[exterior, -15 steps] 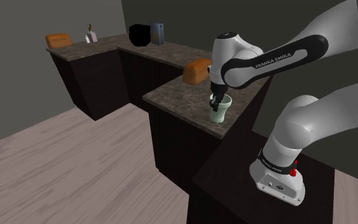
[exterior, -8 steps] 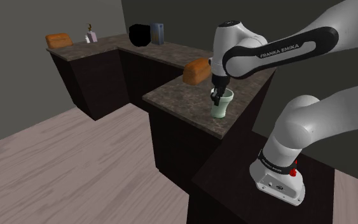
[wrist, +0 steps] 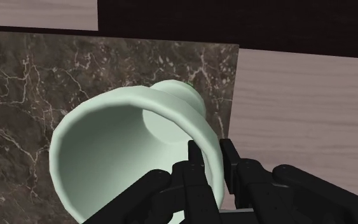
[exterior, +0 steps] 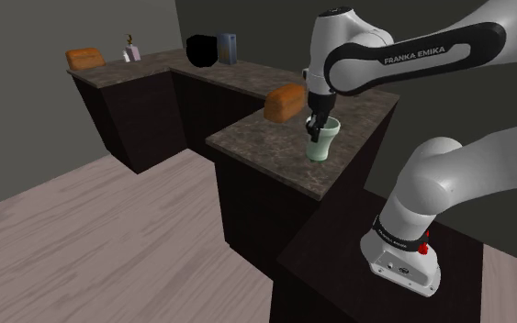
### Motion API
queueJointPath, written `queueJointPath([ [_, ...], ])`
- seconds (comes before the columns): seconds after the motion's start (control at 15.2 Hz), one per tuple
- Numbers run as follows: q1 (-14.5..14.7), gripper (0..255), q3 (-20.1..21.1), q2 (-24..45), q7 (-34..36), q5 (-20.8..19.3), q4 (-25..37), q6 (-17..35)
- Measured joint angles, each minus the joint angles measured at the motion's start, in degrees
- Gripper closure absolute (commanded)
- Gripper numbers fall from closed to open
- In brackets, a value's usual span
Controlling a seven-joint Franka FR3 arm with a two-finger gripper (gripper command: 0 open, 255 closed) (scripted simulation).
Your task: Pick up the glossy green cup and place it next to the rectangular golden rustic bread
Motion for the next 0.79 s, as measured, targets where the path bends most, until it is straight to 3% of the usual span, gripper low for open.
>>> queueJointPath([
  [0.79, 0.0, 255, 0.0, -0.4, -1.1, 0.3, 9.1, -9.5],
])
